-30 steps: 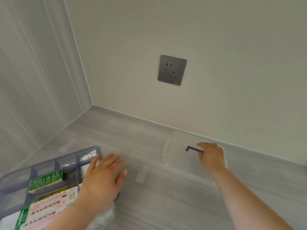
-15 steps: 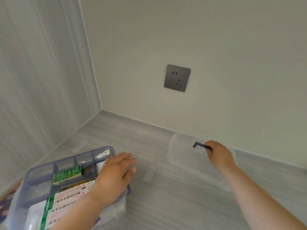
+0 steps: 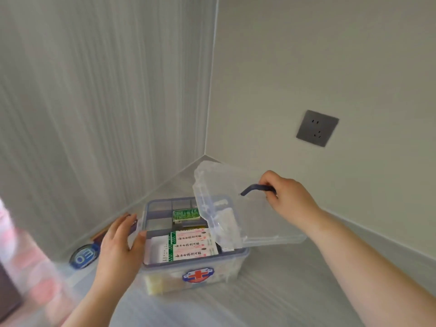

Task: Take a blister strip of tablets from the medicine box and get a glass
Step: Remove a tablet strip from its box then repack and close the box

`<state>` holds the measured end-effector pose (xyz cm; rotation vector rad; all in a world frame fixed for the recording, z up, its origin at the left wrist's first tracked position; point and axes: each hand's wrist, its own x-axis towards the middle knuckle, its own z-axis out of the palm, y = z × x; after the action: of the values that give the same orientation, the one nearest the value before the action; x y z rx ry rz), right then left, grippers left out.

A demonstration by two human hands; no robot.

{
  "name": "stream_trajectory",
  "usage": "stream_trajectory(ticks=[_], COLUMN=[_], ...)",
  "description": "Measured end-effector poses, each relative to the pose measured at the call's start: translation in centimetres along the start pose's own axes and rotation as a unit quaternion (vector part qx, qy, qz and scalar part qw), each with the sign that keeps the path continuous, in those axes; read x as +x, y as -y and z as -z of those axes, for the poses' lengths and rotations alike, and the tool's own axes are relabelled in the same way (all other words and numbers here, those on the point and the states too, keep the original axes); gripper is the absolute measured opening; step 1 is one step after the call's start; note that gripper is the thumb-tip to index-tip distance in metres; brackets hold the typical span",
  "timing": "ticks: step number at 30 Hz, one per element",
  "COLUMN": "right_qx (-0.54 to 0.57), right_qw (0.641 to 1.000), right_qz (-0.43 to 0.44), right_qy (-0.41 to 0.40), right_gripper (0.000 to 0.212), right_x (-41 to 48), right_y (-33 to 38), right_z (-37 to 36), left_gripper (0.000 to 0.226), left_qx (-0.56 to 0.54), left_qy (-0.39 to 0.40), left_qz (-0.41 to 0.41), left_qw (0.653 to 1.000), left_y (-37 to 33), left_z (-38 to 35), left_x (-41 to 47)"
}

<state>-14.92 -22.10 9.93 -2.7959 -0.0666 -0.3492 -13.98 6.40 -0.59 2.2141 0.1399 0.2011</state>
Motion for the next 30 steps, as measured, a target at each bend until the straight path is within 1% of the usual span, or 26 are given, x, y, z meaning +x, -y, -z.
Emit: stream_trajectory(ticks=[2,3,4,6,8,9,11,20,24,28,30], right_qx=[-0.018,-0.031,-0.045,-0.064,-0.076,-0.079,-0.078,-0.057,-0.048,-0.064,-0.053], right_qw=[0.999,0.997,0.995,0.99,0.986,0.984,0.982,0.982,0.981,0.977,0.98], right_qz=[0.039,0.061,0.082,0.113,0.133,0.141,0.153,0.152,0.157,0.171,0.163], right_qy=[0.025,0.035,0.043,0.054,0.063,0.068,0.076,0.101,0.098,0.108,0.103], right_gripper=[0.021,0.023,0.024,0.027,0.029,0.029,0.029,0.031,0.027,0.027,0.028], right_x=[0.8,1.1,1.3,1.7,2.0,2.1,2.3,2.6,2.2,1.7,1.4], right_y=[2.5,3.5,4.4,5.9,6.9,7.2,7.6,8.1,8.3,8.2,8.1], right_z=[-1.6,-2.5,-3.4,-5.1,-6.5,-7.1,-7.9,-9.5,-9.5,-9.7,-10.0], left_gripper=[0.044,0.045,0.046,0.046,0.042,0.039,0.037,0.033,0.031,0.034,0.036], left_qx=[-0.071,-0.116,-0.159,-0.246,-0.317,-0.331,-0.336,-0.39,-0.39,-0.376,-0.371], left_qy=[0.017,0.029,0.045,0.089,0.124,0.131,0.135,0.096,0.089,0.105,0.108], left_qz=[0.086,0.133,0.179,0.253,0.288,0.291,0.288,0.255,0.212,0.181,0.17], left_qw=[0.994,0.984,0.97,0.931,0.895,0.888,0.886,0.879,0.891,0.903,0.907], left_y=[1.2,1.6,1.9,2.1,2.1,2.1,2.2,3.1,2.7,2.5,2.5], left_z=[0.3,0.4,0.5,0.6,0.6,0.6,0.5,1.6,1.4,1.2,1.0], left_x=[0.0,-0.1,-0.2,-0.6,-0.8,-0.8,-0.6,0.6,1.0,0.9,0.9])
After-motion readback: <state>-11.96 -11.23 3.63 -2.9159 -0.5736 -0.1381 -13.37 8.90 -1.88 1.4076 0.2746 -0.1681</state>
